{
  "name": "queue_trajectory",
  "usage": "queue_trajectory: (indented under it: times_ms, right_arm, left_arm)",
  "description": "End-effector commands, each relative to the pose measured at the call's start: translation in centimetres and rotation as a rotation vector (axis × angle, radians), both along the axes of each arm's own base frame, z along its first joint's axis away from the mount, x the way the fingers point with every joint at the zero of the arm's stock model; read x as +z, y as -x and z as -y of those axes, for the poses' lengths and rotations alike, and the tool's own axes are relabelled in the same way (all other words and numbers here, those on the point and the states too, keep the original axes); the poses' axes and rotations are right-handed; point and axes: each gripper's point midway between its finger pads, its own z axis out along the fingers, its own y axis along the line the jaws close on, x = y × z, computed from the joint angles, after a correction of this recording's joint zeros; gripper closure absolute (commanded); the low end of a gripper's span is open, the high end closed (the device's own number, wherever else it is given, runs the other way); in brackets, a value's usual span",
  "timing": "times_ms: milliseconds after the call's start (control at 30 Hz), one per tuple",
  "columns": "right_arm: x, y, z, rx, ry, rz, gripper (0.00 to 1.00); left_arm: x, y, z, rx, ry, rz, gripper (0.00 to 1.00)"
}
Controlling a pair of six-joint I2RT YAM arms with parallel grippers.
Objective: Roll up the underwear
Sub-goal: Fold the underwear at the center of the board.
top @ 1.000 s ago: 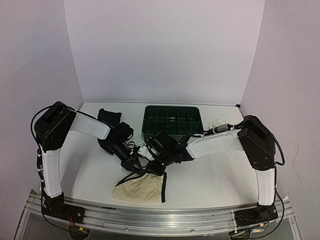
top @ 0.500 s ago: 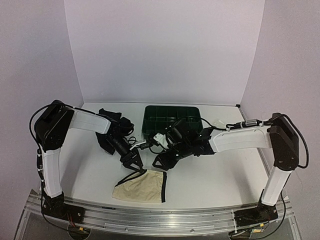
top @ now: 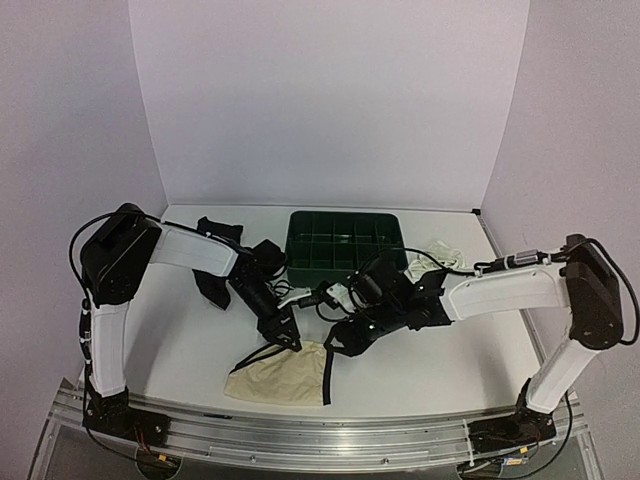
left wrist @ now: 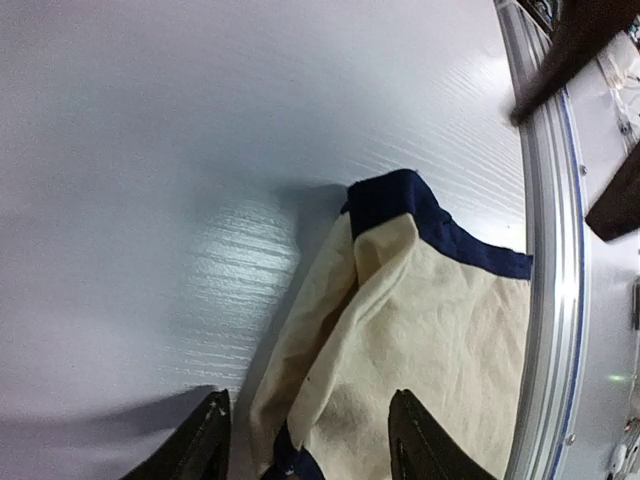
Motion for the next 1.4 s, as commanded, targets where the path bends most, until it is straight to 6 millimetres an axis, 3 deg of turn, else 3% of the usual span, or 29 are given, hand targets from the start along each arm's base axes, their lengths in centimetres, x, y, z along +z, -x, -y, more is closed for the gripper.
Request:
queue_trajectory:
  times_ms: [0, 133, 267, 333, 500, 700, 867, 1000, 1133, 1367]
  right_arm:
    - [1.9, 2.5, -1.5, -0.019, -0.146, -0.014, 0.84]
    - [1.0, 3.5, -3.1, -0.050, -0.270, -0.017, 0.96]
    - [-1.8, 4.8, -5.0, 0.002, -0.227, -0.004, 1.00]
    - [-2.8, 5.2, -5.6, 0.012, -0.230, -0.017, 1.00]
    - [-5.4, 5.3, -5.0, -0.027, -0.177, -0.038, 1.00]
    - [-7.1, 2.5, -4.2, -0.177, -0.119, 0.031, 1.00]
    - [-7.7, 0.2, -3.2, -0.307, -0.112, 0.016, 1.00]
    - [-7.4, -1.9, -3.0, -0.362, -0.117, -0.011, 1.00]
    - [-6.8, -3.1, -3.3, -0.369, -0.123, -0.025, 1.00]
    - [-6.1, -3.3, -3.2, -0.394, -0.141, -0.050, 1.00]
  left_arm:
    - [-2.2, 0.5, -0.5, -0.006, -0.085, -0.018, 0.60]
    - [-2.4, 1.3, -1.0, -0.026, -0.102, -0.044, 0.74]
    - [-2.0, 1.1, -0.5, -0.025, -0.089, -0.038, 0.95]
    - [-1.5, 0.8, -0.1, -0.021, -0.078, -0.037, 1.00]
    - [0.0, -1.0, 0.8, -0.010, -0.053, 0.044, 1.00]
    - [1.6, -4.0, 1.6, -0.017, -0.043, 0.219, 1.00]
    - [4.1, -5.8, 2.1, -0.043, -0.009, 0.361, 1.00]
    - [5.6, -5.1, 2.0, -0.093, 0.028, 0.409, 1.00]
    - [5.4, -3.3, 1.4, -0.149, 0.024, 0.419, 1.00]
    - [5.6, -1.2, 1.1, -0.203, 0.022, 0.446, 1.00]
